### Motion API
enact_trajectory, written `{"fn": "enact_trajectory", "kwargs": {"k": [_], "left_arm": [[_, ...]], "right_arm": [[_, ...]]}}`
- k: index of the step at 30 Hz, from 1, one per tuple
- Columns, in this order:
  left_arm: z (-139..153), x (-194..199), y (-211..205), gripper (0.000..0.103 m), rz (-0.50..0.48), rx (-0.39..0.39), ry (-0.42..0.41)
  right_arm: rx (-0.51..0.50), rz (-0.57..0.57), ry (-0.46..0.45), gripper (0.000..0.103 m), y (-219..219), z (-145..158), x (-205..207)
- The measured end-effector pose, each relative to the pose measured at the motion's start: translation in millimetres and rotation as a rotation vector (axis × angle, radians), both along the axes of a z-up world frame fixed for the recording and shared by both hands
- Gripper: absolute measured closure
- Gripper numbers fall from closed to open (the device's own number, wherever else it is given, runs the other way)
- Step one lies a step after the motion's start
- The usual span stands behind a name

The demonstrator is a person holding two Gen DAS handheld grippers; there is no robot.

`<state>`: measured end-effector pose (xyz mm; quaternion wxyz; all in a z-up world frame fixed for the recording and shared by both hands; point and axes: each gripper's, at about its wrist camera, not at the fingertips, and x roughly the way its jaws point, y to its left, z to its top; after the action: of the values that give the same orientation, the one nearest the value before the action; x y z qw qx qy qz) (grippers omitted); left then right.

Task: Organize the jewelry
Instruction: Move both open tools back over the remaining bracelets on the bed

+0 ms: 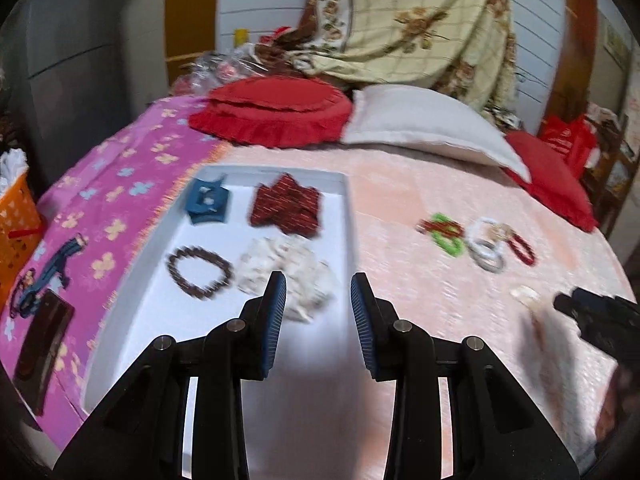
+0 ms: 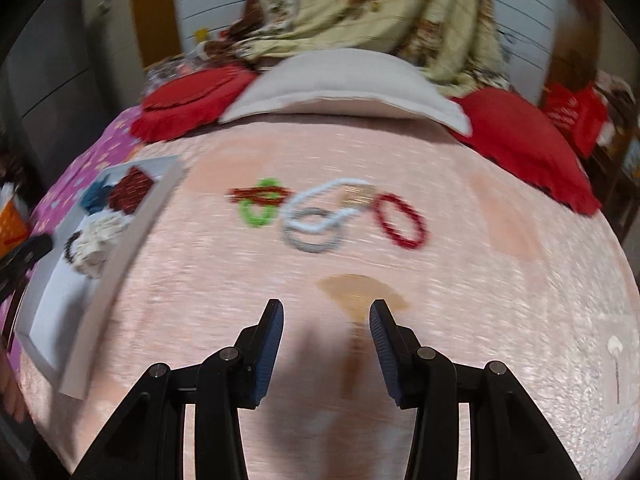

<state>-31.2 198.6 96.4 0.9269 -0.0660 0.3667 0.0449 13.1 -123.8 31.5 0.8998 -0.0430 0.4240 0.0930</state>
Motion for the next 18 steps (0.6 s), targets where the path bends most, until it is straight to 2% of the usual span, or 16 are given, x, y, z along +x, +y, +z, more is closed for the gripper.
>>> {"fn": "enact_trajectory", "kwargs": {"k": [6, 9, 13, 18], "left_arm": [[4, 9, -43, 0.070, -0.103, 0.001, 0.042], [-2, 29, -64, 0.070, -0.151, -0.050, 0.101], [-10, 62, -77, 0.070, -0.172, -0.107, 0.150], [-23, 111, -85, 0.070, -0.157, -0.107, 0.206]], "right_arm": [[0.107, -0.072, 0.017, 0.060, -57, -6, 17], [0.157, -0.080, 0.010, 0.060, -72, -8, 28], [0.210, -0.072, 0.031, 0.060, -80, -16, 48], [0.220, -0.048, 0.056, 0.060, -77, -28, 74]]}}
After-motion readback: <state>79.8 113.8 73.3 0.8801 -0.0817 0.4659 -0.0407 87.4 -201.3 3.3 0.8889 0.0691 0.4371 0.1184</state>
